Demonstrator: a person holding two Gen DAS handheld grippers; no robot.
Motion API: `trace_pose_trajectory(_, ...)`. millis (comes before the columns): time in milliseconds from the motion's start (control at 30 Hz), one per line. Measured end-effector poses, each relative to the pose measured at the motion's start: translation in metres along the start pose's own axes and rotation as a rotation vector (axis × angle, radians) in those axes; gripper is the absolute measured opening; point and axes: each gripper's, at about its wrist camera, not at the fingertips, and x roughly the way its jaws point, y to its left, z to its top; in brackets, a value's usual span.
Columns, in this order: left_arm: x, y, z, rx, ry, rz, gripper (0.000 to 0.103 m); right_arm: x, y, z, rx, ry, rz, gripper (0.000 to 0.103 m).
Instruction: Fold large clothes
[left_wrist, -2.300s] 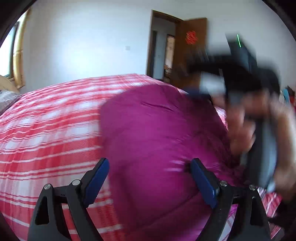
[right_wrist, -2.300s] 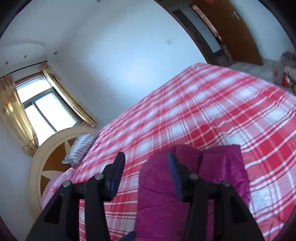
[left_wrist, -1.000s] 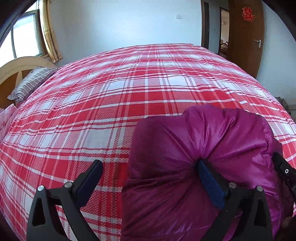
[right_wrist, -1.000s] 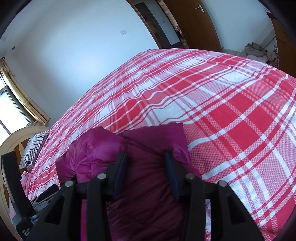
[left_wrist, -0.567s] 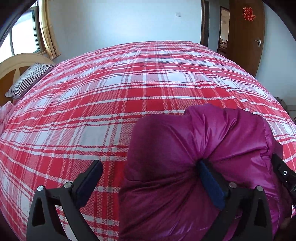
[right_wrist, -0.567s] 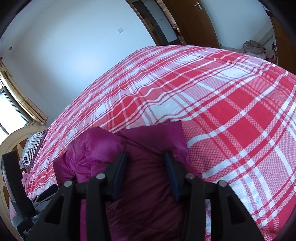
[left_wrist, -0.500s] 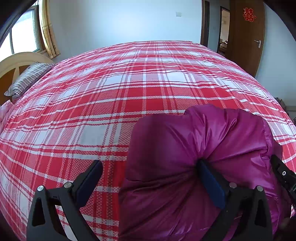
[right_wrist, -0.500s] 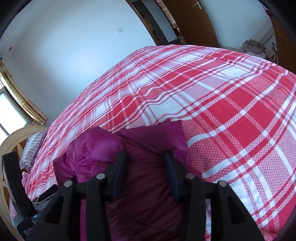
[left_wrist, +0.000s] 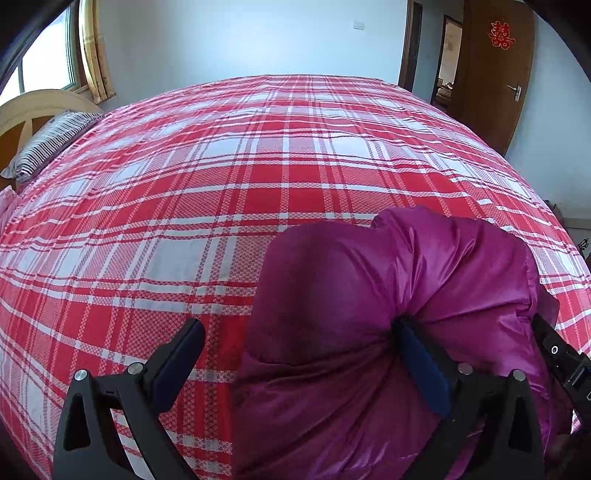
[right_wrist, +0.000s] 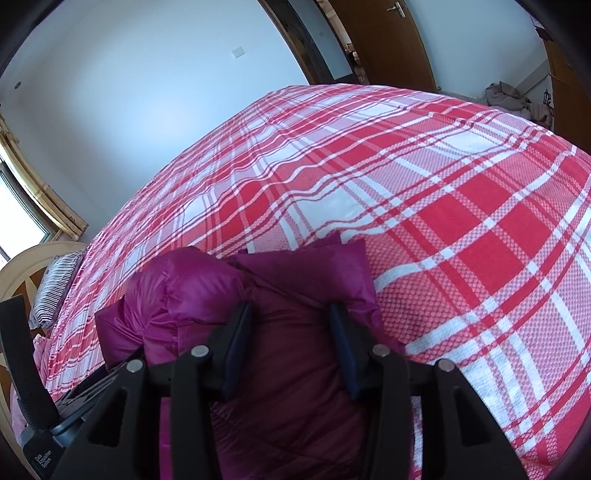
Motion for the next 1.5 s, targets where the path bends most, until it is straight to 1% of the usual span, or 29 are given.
trace_pose_trajectory(200, 0.002, 0.0, 0.0, -0.006, 0.009, -0.012, 0.103, 0.0, 0.0, 0.0, 0.0, 0.001, 0.001, 0.047)
trace_pose_trajectory(267, 0.003, 0.0, 0.0, -0.007, 0.01, -0.015, 0.102, -0.001, -0.001, 0.001, 0.004, -0.004, 0.014, 0.048)
trace_pose_trajectory(300, 0.003, 0.001, -0.001, -0.007, 0.009, -0.016, 0.103, -0.004, -0.002, 0.001, 0.01, -0.011, 0.033, 0.051)
trace_pose_trajectory(333, 0.003, 0.001, 0.0, -0.009, 0.011, -0.018, 0.102, -0.008, -0.004, 0.002, 0.015, -0.026, 0.057, 0.059)
trace_pose_trajectory(367, 0.004, 0.001, 0.0, -0.011, 0.011, -0.022, 0.102, -0.017, -0.006, 0.002, 0.021, -0.056, 0.093, 0.065)
trace_pose_trajectory(400, 0.004, 0.002, 0.0, -0.016, 0.012, -0.028, 0.103, -0.028, -0.008, 0.001, 0.03, -0.1, 0.104, 0.076)
trace_pose_trajectory(433, 0.004, 0.004, 0.0, -0.024, 0.015, -0.041, 0.102, -0.039, -0.011, -0.001, 0.039, -0.147, 0.099, 0.082)
trace_pose_trajectory(467, 0.005, 0.006, 0.0, -0.035, 0.02, -0.055, 0.102, -0.046, -0.013, -0.003, 0.041, -0.175, 0.089, 0.082)
trace_pose_trajectory(500, 0.004, 0.01, 0.0, -0.052, 0.027, -0.086, 0.102, -0.049, -0.015, -0.004, 0.039, -0.169, 0.076, 0.082)
trace_pose_trajectory(533, 0.003, 0.015, 0.0, -0.07, 0.034, -0.126, 0.102, -0.047, -0.017, -0.004, 0.042, -0.142, 0.069, 0.082)
trace_pose_trajectory(567, 0.001, 0.023, -0.001, -0.104, 0.046, -0.192, 0.102, -0.042, -0.021, -0.004, 0.05, -0.101, 0.059, 0.08)
trace_pose_trajectory(633, -0.009, 0.046, -0.009, -0.203, 0.063, -0.352, 0.102, -0.032, -0.029, -0.004, 0.071, -0.033, 0.043, 0.073)
trace_pose_trajectory(667, -0.014, 0.053, -0.014, -0.236, 0.063, -0.412, 0.102, -0.027, -0.033, -0.004, 0.083, -0.004, 0.054, 0.072)
trace_pose_trajectory(700, -0.022, 0.061, -0.02, -0.267, 0.06, -0.469, 0.102, -0.025, -0.035, -0.004, 0.084, 0.008, 0.059, 0.072)
trace_pose_trajectory(767, -0.033, 0.07, -0.033, -0.271, 0.065, -0.504, 0.102, -0.024, -0.035, -0.004, 0.074, 0.023, 0.068, 0.072)
trace_pose_trajectory(833, -0.039, 0.071, -0.049, -0.239, 0.076, -0.513, 0.102, -0.022, -0.033, -0.003, 0.047, 0.045, 0.068, 0.072)
trace_pose_trajectory(900, -0.047, 0.065, -0.06, -0.185, 0.042, -0.523, 0.102, -0.021, -0.033, -0.002, 0.029, 0.057, 0.082, 0.071)
trace_pose_trajectory(967, -0.053, 0.055, -0.068, -0.127, 0.017, -0.527, 0.102, -0.021, -0.035, -0.003, 0.023, 0.071, 0.115, 0.067)
trace_pose_trajectory(1000, -0.054, 0.049, -0.07, -0.111, 0.011, -0.552, 0.102, -0.02, -0.036, -0.003, 0.023, 0.075, 0.129, 0.066)
trace_pose_trajectory(1067, -0.055, 0.04, -0.071, -0.065, 0.011, -0.556, 0.101, -0.017, -0.039, -0.004, 0.033, 0.084, 0.176, 0.061)
trace_pose_trajectory(1100, -0.055, 0.035, -0.071, -0.05, 0.013, -0.559, 0.092, -0.015, -0.039, -0.005, 0.03, 0.094, 0.191, 0.055)
trace_pose_trajectory(1133, -0.056, 0.031, -0.069, -0.036, 0.025, -0.596, 0.072, -0.013, -0.037, -0.006, 0.016, 0.102, 0.192, 0.047)
trace_pose_trajectory(1167, -0.058, 0.028, -0.068, -0.033, 0.033, -0.604, 0.07, -0.013, -0.033, -0.006, -0.006, 0.112, 0.202, 0.042)
trace_pose_trajectory(1200, -0.065, 0.024, -0.067, -0.013, 0.022, -0.587, 0.061, -0.013, -0.029, -0.005, -0.023, 0.122, 0.219, 0.03)
trace_pose_trajectory(1233, -0.071, 0.022, -0.067, 0.009, 0.009, -0.576, 0.052, -0.015, -0.025, -0.006, -0.039, 0.118, 0.225, 0.025)
trace_pose_trajectory(1300, -0.084, 0.02, -0.067, 0.04, -0.015, -0.548, 0.043, -0.025, -0.02, -0.008, -0.072, 0.096, 0.228, 0.02)
trace_pose_trajectory(1333, -0.091, 0.021, -0.068, 0.039, -0.016, -0.541, 0.039, -0.031, -0.017, -0.009, -0.082, 0.081, 0.23, 0.019)
trace_pose_trajectory(1400, -0.108, 0.024, -0.07, 0.029, -0.026, -0.541, 0.035, -0.042, -0.01, -0.013, -0.091, 0.054, 0.236, 0.019)
trace_pose_trajectory(1500, -0.131, 0.034, -0.075, 0.04, -0.041, -0.483, 0.034, -0.058, 0.005, -0.019, -0.116, 0.027, 0.254, 0.018)
